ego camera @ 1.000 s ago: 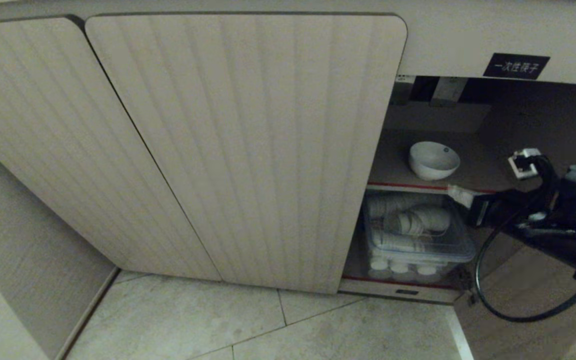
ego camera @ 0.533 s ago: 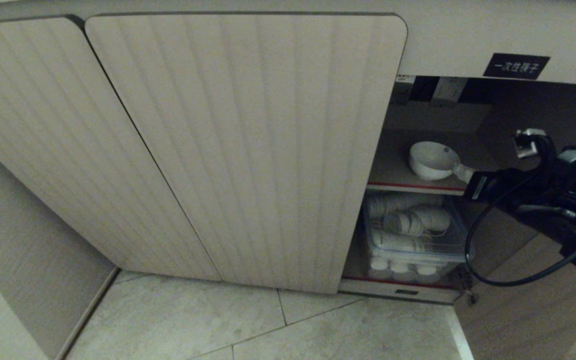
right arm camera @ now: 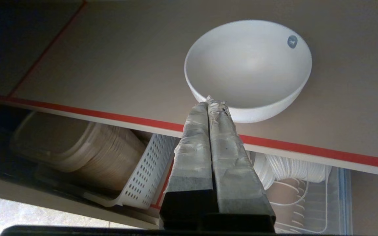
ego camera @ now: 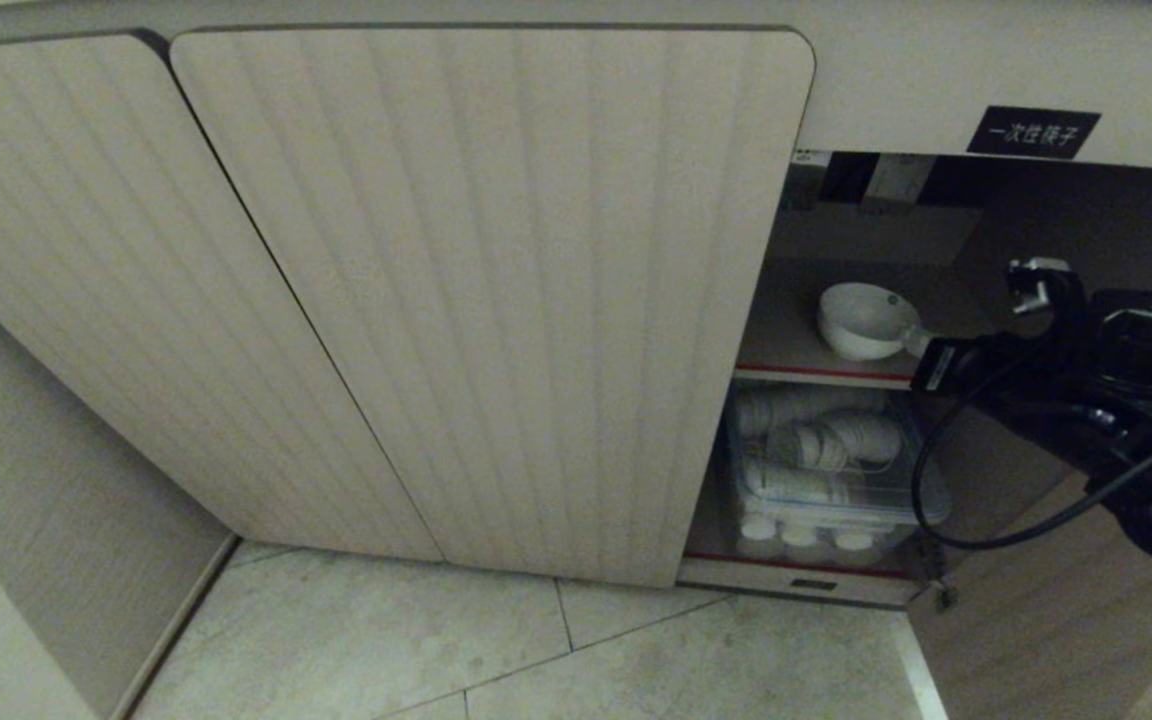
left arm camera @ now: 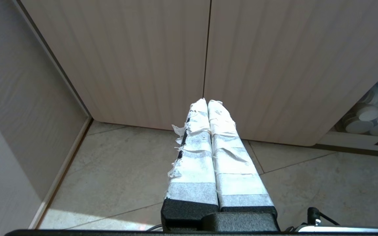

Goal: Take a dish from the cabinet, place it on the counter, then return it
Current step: Take the bowl from the cabinet

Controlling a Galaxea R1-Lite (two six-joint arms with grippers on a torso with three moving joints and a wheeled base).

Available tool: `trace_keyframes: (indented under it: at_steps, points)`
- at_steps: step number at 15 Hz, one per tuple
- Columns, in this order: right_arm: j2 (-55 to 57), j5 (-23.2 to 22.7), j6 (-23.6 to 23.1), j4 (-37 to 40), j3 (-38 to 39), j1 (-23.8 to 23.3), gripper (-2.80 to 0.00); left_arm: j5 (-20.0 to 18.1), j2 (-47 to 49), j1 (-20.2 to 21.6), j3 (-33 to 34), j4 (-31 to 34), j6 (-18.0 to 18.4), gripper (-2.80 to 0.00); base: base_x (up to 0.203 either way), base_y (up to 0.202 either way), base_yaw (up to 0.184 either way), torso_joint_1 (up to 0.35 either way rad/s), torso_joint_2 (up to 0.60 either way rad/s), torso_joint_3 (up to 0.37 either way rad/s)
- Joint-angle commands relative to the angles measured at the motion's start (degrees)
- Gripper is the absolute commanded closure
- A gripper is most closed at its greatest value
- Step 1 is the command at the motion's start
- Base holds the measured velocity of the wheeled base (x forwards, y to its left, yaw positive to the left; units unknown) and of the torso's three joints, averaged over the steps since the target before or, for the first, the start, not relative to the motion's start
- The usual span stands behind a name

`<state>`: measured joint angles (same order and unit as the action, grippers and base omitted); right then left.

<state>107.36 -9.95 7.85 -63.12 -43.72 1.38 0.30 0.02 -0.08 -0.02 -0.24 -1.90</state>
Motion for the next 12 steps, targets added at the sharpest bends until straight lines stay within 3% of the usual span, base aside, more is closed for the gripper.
trace_keyframes:
  at_steps: [1, 12]
  points:
    - [1.2, 0.0, 0.1, -0.5, -0.5, 0.0, 0.00, 0.0, 0.0, 0.0, 0.0, 0.0, 0.0, 0.00, 0.000, 0.000, 0.000, 0.000, 0.00, 0.000]
    - [3.1, 0.3, 0.0, -0.5, -5.1, 0.0, 0.00, 0.0, 0.0, 0.0, 0.0, 0.0, 0.0, 0.00, 0.000, 0.000, 0.000, 0.000, 0.00, 0.000]
